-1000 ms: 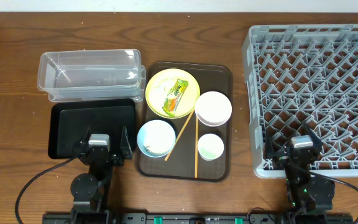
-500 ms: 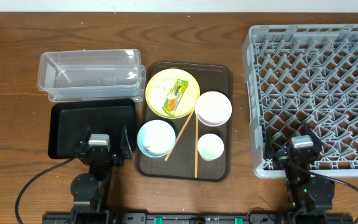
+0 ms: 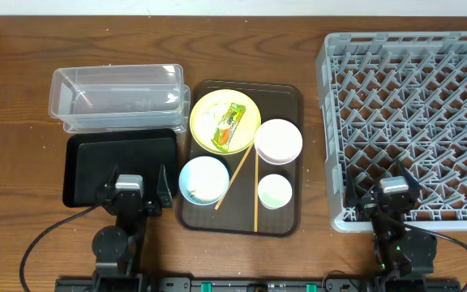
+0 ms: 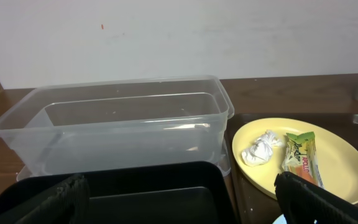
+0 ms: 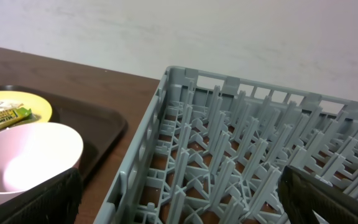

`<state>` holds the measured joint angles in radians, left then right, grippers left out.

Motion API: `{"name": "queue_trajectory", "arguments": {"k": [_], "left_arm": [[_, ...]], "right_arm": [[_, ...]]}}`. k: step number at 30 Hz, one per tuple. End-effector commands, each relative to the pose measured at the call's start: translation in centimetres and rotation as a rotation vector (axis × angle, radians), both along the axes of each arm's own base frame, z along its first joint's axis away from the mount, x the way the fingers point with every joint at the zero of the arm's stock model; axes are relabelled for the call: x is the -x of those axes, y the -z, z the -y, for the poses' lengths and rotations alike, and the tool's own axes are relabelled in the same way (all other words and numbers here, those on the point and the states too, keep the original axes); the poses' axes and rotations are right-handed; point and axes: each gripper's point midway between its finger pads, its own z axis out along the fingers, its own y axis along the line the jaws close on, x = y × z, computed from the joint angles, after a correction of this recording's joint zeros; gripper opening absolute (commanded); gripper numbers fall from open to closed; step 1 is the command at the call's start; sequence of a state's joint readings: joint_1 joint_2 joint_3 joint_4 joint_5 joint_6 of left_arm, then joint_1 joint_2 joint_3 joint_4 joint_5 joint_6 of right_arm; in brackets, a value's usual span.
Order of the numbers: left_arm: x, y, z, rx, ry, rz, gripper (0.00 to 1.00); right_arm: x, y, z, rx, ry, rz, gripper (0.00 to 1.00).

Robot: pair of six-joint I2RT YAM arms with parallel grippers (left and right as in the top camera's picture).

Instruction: Sort waste into correct bins and load items into the dishwasher rack

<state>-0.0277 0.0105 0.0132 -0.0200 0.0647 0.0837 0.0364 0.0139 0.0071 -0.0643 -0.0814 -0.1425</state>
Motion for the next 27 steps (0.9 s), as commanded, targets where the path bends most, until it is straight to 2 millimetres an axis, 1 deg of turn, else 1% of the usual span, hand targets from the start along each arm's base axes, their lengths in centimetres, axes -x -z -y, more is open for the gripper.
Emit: {"name": "queue_trajectory", "arguments": {"k": [1, 16, 18, 20, 23, 27], "left_arm": [[0.14, 1.37, 0.27, -0.011, 0.019, -0.046, 0.98], [0.14, 1.37, 0.28, -0.010, 0.020, -0.046, 0.98], [0.14, 1.36, 0.27, 0.023, 0.015, -0.047, 0.98], [0.14, 1.36, 0.27, 0.088, 0.007, -0.050, 0.98], [0.14, 1.36, 0.27, 0.176, -0.004, -0.055, 0.98], [0.20, 1.04, 0.31, 0.216, -0.008, -0.068, 0.98]], "right_arm": [[0.03, 0.11, -0.15, 0.005, -0.006, -0.002, 0.99], [0.03, 0.11, -0.16, 0.004, -0.006, -0.002, 0.99], [0.01, -0.09, -0.17, -0.002, -0.006, 0.005, 0.99], [0.00, -0.25, -0.16, -0.057, -0.002, 0.005, 0.99], [0.01, -0.07, -0.15, -0.085, 0.001, -0.006, 0.99], [0.02, -0.36, 0.07, -0.103, 0.014, -0.003, 0.99]]}}
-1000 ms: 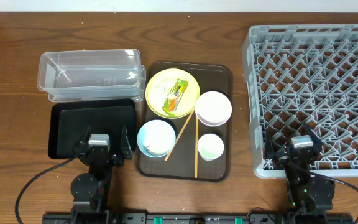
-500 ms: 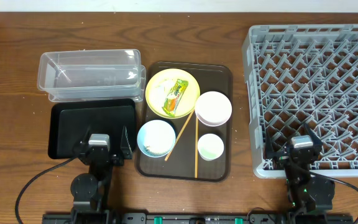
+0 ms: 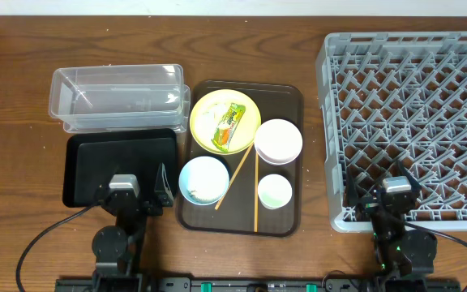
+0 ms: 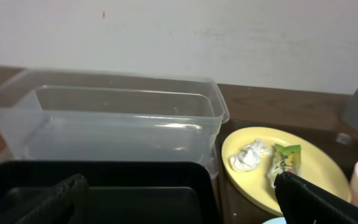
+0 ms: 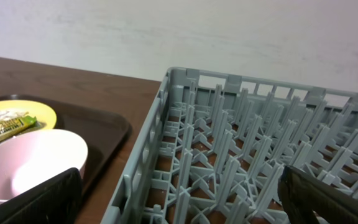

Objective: Sort waste into correct bins and load items into the dishwasher rack
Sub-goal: 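Move the left gripper over the yellow plate toward the white tissue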

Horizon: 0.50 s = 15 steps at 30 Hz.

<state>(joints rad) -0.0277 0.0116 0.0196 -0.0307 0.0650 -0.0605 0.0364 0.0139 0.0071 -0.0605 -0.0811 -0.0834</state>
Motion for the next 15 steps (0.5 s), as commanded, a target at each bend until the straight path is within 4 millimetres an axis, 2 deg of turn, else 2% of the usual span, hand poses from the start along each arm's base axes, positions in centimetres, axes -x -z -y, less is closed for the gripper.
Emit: {"name": "queue_trajectory", "arguments": {"k": [1, 5, 9, 15], "left_arm": [[0.2, 1.0, 0.4, 0.074, 0.012, -0.065, 0.98], [0.4, 0.4, 0.6, 0.075, 0.024, -0.128, 0.98], [0.2, -0.6, 0.6, 0.074, 0.021, -0.210, 0.98], [-0.5, -2.0, 1.8, 0.093, 0.080, -0.403, 0.98]], "right_arm": [[0.0, -0.4, 0.4, -0.066, 0.030, 0.001, 0.99], [0.3, -1.5, 1.2, -0.153, 0.085, -0.011, 0.99], [0.7, -2.9, 1.3, -0.165, 0.091, -0.046, 0.99], [1.0, -4.0, 1.3, -0.159, 0.106, -0.209, 0.99]]}}
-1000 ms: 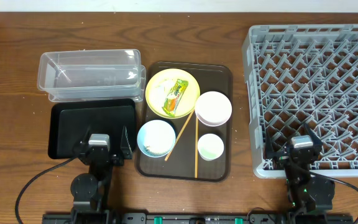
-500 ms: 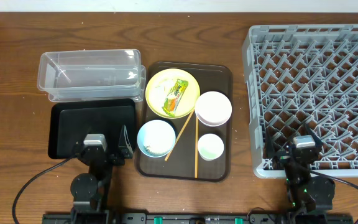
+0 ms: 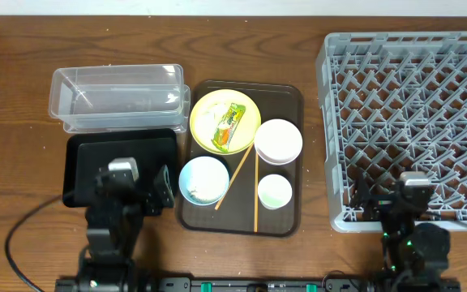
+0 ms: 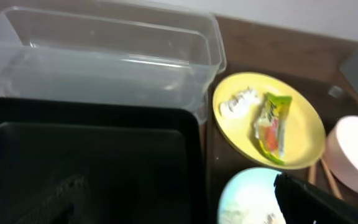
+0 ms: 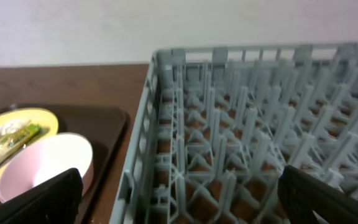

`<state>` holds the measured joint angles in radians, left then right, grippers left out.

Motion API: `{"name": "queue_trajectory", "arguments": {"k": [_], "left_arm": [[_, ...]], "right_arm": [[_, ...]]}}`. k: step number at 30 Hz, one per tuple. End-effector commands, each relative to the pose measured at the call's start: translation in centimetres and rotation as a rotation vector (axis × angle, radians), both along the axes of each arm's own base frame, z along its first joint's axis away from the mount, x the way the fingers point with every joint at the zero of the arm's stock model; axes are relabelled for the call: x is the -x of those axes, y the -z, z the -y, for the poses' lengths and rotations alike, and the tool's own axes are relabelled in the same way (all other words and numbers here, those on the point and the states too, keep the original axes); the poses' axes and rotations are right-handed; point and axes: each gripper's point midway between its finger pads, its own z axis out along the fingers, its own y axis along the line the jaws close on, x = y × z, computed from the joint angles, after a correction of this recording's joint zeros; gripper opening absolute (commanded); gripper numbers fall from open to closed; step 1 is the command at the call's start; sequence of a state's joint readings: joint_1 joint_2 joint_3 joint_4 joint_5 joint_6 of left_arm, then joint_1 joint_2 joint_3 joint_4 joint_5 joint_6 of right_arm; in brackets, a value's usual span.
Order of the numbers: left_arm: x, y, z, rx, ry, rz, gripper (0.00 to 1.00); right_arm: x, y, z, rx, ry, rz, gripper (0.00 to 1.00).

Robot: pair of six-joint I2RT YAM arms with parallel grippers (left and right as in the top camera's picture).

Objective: Sort waste into correct bins and load items into the dishwasher rack
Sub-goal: 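Move the left gripper over the yellow plate toward the white tissue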

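Note:
On the brown tray (image 3: pixel 286 101) a yellow plate (image 3: pixel 244 130) carries a green snack wrapper (image 3: pixel 232 123) and a crumpled tissue (image 3: pixel 207 122). A pink bowl (image 3: pixel 278 140), a light blue bowl (image 3: pixel 203 179), a small green cup (image 3: pixel 275 191) and two chopsticks (image 3: pixel 255 195) also lie on the tray. The grey dishwasher rack (image 3: pixel 408 105) stands at the right. My left gripper (image 3: pixel 134 185) hangs open over the black bin (image 3: pixel 96 158), nothing between its fingers (image 4: pixel 319 200). My right gripper (image 3: pixel 401 195) is open and empty over the rack's near edge (image 5: pixel 135 180).
A clear plastic bin (image 3: pixel 116 97) stands behind the black bin, its rim close to the yellow plate (image 4: pixel 303 134). The tray's left edge runs alongside both bins. The rack's upright tines (image 5: pixel 260 124) fill the right side of the table.
Both wrist cameras now sit higher and look down more steeply: the left on the bins, plate and blue bowl, the right on the rack. Both grippers stay open. No object has moved.
At first both grippers rested low at the table's front edge, open and empty. Then the left wrist view had shifted slightly over the black bin. Now both arms are raised above the black bin and the rack's near edge, and the tray items lie unchanged.

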<state>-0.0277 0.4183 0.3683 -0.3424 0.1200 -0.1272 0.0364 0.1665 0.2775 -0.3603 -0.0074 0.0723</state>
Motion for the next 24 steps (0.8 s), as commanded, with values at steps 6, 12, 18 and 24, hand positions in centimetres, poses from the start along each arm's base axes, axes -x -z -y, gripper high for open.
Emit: {"name": "queue_trajectory", "arguments": {"k": [6, 12, 18, 24], "left_arm": [[-1.5, -1.4, 2.2, 0.075, 0.103, -0.279, 0.98], [-0.9, -0.8, 2.7, 0.101, 0.111, -0.555, 0.98], [0.0, 0.1, 2.6, 0.103, 0.102, -0.667, 0.98], [-1.1, -0.5, 2.7, 0.103, 0.108, -0.610, 0.98]], "right_arm": [[-0.5, -2.4, -0.2, -0.035, 0.011, -0.212, 0.99], [-1.0, -2.4, -0.2, 0.005, 0.002, -0.423, 0.99], [-1.8, -1.6, -1.1, -0.018, -0.042, -0.510, 0.99], [-1.9, -1.7, -1.5, -0.030, -0.063, -0.506, 0.99]]}}
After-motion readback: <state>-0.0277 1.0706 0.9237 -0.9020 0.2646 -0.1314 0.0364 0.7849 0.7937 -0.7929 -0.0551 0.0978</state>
